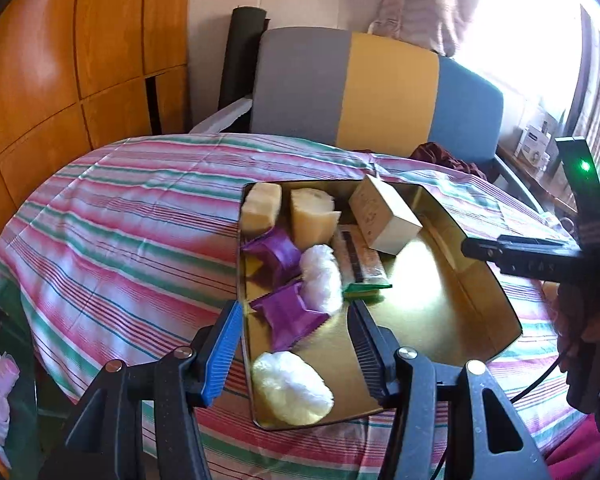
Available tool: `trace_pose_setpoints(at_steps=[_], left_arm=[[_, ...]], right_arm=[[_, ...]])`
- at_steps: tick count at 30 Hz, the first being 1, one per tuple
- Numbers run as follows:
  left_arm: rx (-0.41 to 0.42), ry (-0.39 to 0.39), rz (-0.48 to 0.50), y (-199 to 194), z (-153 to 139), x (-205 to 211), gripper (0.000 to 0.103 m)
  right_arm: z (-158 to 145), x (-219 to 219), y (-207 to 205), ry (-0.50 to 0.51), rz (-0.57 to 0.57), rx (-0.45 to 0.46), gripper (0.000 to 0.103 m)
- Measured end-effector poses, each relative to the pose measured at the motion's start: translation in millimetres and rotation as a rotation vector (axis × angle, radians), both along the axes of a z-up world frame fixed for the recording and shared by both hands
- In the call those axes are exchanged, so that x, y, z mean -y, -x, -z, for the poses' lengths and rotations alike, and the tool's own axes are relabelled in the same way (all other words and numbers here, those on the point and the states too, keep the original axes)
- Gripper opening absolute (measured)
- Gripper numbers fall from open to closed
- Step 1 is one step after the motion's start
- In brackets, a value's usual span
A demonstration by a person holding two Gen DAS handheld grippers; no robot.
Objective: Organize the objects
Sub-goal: 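Carry the white box into the tray and open the right tool, then move both open tools back over the remaining items on the cloth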
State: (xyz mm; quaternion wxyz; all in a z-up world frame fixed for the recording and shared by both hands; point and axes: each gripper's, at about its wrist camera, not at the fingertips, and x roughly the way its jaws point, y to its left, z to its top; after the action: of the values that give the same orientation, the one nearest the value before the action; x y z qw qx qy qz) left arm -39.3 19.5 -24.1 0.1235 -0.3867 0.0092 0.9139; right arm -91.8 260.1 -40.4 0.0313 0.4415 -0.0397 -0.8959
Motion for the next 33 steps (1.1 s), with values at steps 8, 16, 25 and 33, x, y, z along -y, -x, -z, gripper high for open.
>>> trace_pose_setpoints(at_steps=[8, 16, 25, 33], left_arm=[[-0.023, 0.033, 0.053, -11.6, -5.2, -21.1, 0.055], [-0.024, 0.054, 0.114, -17.5, -6.7, -45.0, 0.055], [-0.028, 0.082, 0.190, -21.1, -7.9, -78.3, 0.055], [-0.011, 0.097, 0.317, -23.3, -7.0, -129.3, 0.055]], right_arm=[[4.8, -32.6, -39.2, -0.002, 0.044, -0.006, 0.080], [0.0, -95.8, -70.1, -0.026, 0.162, -0.008, 0.080], [-5.2, -199.2, -111.7, -0.067, 0.398, -0.015, 0.082], [16.5, -304.2, -173.3, 0.089, 0.803, -0.034, 0.083]])
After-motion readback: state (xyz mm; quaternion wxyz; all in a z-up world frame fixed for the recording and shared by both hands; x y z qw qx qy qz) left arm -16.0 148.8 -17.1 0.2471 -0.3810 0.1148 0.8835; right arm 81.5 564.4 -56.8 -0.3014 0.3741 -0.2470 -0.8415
